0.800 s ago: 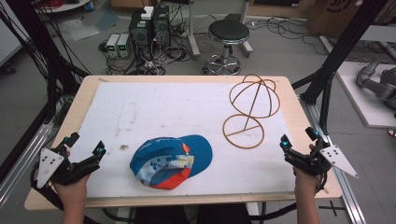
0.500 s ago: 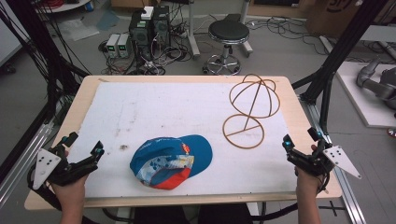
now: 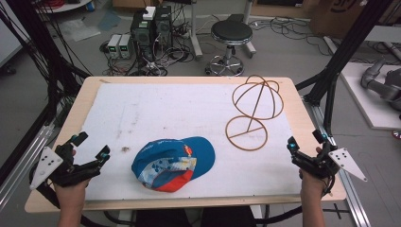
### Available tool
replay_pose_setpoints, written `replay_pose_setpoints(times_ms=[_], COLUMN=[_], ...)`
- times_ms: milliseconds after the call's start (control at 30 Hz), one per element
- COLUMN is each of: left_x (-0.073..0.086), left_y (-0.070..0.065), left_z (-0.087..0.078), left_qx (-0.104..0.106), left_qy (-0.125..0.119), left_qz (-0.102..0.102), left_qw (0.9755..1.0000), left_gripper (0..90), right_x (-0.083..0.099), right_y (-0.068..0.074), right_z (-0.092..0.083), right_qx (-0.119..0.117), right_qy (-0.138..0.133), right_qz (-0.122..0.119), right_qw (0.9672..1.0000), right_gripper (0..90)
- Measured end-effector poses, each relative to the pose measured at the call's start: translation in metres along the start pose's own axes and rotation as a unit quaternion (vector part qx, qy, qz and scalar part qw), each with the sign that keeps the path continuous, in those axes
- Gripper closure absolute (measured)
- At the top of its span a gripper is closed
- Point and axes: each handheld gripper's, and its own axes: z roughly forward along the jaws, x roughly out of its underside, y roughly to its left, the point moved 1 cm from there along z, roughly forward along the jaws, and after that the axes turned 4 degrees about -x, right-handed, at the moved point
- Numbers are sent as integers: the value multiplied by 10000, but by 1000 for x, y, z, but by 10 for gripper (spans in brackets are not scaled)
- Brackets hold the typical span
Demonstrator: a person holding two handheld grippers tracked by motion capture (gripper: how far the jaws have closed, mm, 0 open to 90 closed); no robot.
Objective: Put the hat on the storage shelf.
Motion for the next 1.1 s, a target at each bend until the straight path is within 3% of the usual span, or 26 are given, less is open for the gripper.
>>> replay_pose_setpoints(times_ms=[100, 167, 200, 300, 367, 433, 500, 667, 800, 967, 1067, 1100], left_x=[-3, -3, -3, -3, -2, 1, 4, 11, 14, 18, 19, 20], left_y=[-10, -13, -19, -24, -30, -37, -41, -50, -52, -54, -55, -57], left_z=[7, 9, 14, 17, 23, 30, 35, 44, 50, 61, 64, 66], left_qx=[349, 411, 617, 782, 1009, 1313, 1446, 1584, 1587, 1814, 1864, 1901], left_qy=[75, 100, 164, 242, 359, 580, 744, 993, 1070, 1351, 1408, 1474], left_qz=[165, 200, 277, 355, 438, 507, 612, 792, 845, 778, 785, 808], left_qw=[9992, 9989, 9976, 9960, 9933, 9883, 9848, 9792, 9779, 9710, 9692, 9673], left_gripper=[117, 117, 117, 117, 117, 118, 118, 124, 139, 174, 184, 188], right_x=[0, 0, 0, 0, 0, -1, -1, -1, -2, -2, -3, -3], right_y=[0, 0, 0, -1, 0, -1, -1, -1, -2, -4, -5, -5], right_z=[0, 0, 0, -1, -1, -1, -2, -3, -4, -7, -8, -9], right_qx=[2, 0, 11, 18, 12, -3, -20, -19, -7, -3, 13, 19], right_qy=[-5, -7, 1, 1, 0, 0, 14, 18, 14, 8, 4, -4], right_qz=[8, 5, 9, 20, 45, 36, 18, 20, 25, -20, -24, 25], right_qw=[10000, 10000, 10000, 10000, 10000, 10000, 10000, 10000, 10000, 10000, 10000, 10000], right_gripper=[41, 41, 41, 41, 41, 41, 41, 41, 41, 41, 41, 41])
